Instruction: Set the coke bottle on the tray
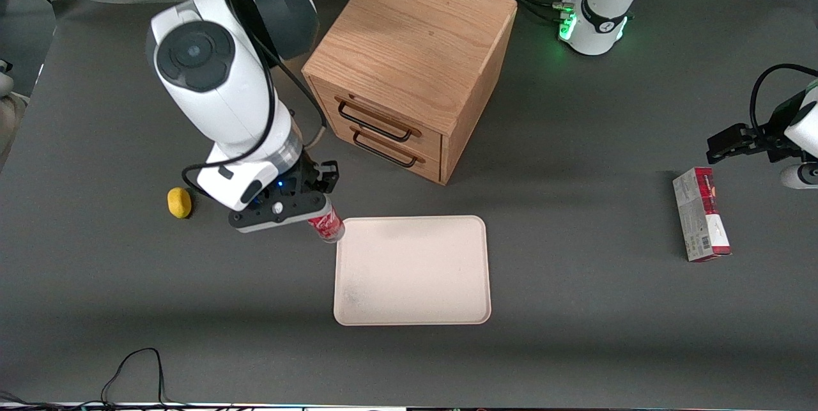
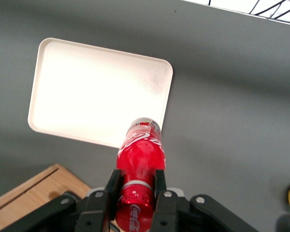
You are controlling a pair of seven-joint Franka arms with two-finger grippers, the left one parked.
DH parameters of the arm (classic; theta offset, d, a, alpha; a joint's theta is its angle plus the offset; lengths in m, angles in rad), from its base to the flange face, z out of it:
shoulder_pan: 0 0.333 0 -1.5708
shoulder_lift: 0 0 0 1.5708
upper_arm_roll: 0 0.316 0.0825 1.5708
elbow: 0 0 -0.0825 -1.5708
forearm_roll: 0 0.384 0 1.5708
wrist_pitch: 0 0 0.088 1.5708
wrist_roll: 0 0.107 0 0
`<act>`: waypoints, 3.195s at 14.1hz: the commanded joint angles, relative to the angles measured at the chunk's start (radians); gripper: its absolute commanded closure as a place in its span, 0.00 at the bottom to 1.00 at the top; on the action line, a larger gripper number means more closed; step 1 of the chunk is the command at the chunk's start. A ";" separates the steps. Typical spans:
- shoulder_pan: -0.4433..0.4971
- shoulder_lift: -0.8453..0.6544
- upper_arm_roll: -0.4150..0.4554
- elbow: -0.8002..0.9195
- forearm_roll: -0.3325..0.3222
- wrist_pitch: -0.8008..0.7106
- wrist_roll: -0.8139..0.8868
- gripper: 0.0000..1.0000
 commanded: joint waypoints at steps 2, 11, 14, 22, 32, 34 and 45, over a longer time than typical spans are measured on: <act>-0.029 0.115 -0.007 0.057 -0.016 0.097 -0.085 0.95; -0.041 0.294 -0.006 0.048 -0.016 0.275 -0.086 0.95; -0.043 0.329 -0.006 0.045 -0.016 0.310 -0.085 0.95; -0.045 0.339 -0.006 0.016 -0.014 0.341 -0.069 0.32; -0.034 0.203 -0.013 0.016 -0.023 0.182 -0.040 0.00; -0.034 0.143 -0.013 0.016 -0.040 0.101 -0.040 0.00; -0.175 -0.311 -0.012 -0.337 -0.011 -0.119 -0.109 0.00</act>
